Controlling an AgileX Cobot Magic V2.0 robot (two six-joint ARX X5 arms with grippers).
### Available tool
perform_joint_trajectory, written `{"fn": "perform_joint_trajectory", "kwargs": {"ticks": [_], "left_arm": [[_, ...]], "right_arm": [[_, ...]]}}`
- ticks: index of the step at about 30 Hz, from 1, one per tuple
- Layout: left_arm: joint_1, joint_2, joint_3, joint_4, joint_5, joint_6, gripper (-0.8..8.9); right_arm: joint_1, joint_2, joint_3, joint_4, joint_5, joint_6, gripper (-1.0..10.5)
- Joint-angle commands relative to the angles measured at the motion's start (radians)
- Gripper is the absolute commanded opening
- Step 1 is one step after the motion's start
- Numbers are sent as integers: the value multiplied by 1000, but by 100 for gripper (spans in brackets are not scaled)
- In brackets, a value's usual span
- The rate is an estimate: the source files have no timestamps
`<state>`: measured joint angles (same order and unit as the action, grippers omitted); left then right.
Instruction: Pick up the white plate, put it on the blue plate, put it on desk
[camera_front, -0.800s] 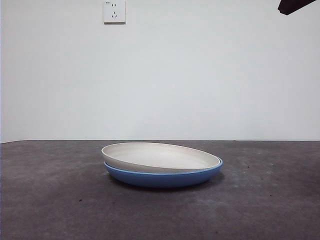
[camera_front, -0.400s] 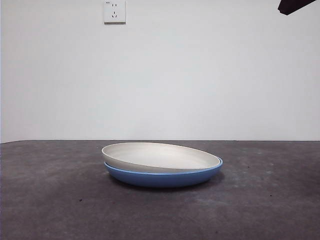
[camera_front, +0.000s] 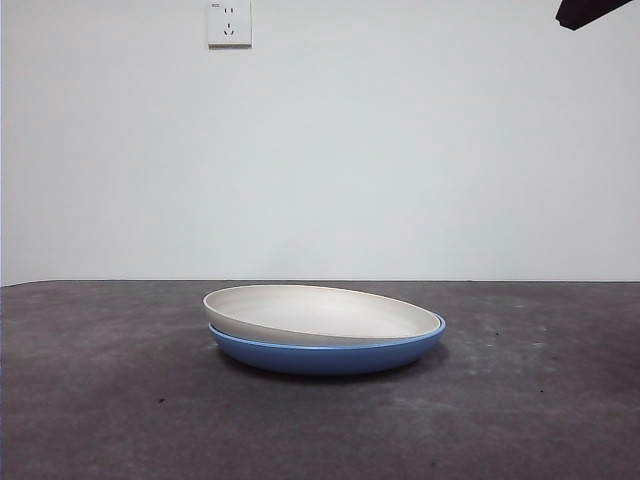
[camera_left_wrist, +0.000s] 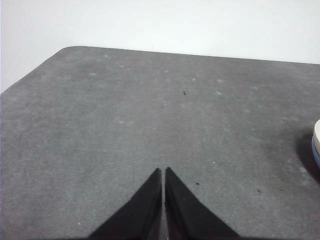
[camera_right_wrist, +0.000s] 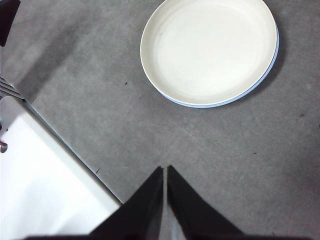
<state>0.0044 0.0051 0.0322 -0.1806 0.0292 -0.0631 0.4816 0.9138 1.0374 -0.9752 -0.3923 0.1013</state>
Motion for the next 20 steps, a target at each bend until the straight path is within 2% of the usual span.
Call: {"fn": "perform_joint_trajectory", "kwargs": {"ticks": [1, 6, 10, 15, 20], "left_arm": [[2, -2, -21, -6, 0, -2, 10], [2, -2, -21, -6, 0, -2, 10], [2, -2, -21, -6, 0, -2, 10], [2, -2, -21, -6, 0, -2, 10], [2, -2, -21, -6, 0, -2, 10]], "right_arm": [[6, 6, 18, 10, 0, -8, 8], [4, -1, 18, 12, 2, -14, 8], [-53, -31, 17, 25, 37, -92, 8], [-181, -136, -10, 170, 29, -92, 8], [-322, -265, -113, 336, 31, -104, 8]]}}
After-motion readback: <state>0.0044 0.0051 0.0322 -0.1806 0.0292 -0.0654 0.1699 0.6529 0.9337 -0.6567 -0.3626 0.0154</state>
